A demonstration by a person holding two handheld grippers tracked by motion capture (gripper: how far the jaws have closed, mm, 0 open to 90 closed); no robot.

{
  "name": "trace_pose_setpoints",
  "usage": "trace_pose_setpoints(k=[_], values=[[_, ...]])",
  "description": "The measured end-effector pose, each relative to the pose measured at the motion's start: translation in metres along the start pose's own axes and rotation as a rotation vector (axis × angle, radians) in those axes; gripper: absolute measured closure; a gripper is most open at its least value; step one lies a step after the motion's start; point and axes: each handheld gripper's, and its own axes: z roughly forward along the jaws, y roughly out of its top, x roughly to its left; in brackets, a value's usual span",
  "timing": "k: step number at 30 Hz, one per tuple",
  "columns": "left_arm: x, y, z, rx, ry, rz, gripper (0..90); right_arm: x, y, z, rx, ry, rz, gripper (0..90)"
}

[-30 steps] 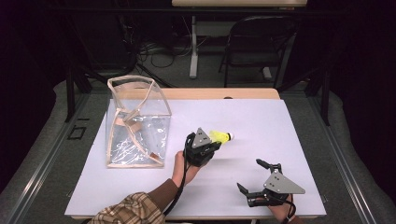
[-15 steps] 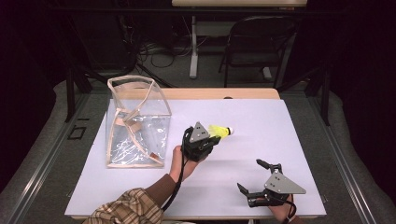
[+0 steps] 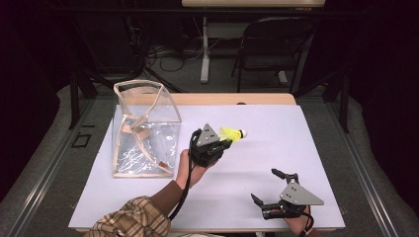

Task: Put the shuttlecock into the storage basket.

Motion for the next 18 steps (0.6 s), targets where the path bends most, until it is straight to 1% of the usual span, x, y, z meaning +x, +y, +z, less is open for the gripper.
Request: trace_pose_setpoints(k=[6,10,18], values=[[0.003,0.006,-0.003,-0.007,-0.004,0.002,90.0,0.000,0.000,0.000,0.001,-0.002,0.003,0.1],[0.005,0.011,-0.007,-0.016,-0.007,0.012,90.0,0.000,0.000,0.000,0.005,-0.003,0.001,0.1],[0.010,0.015,-0.009,-0.025,-0.014,0.009,90.0,0.000,0.000,-0.001,0.007,-0.007,0.004,0.1]])
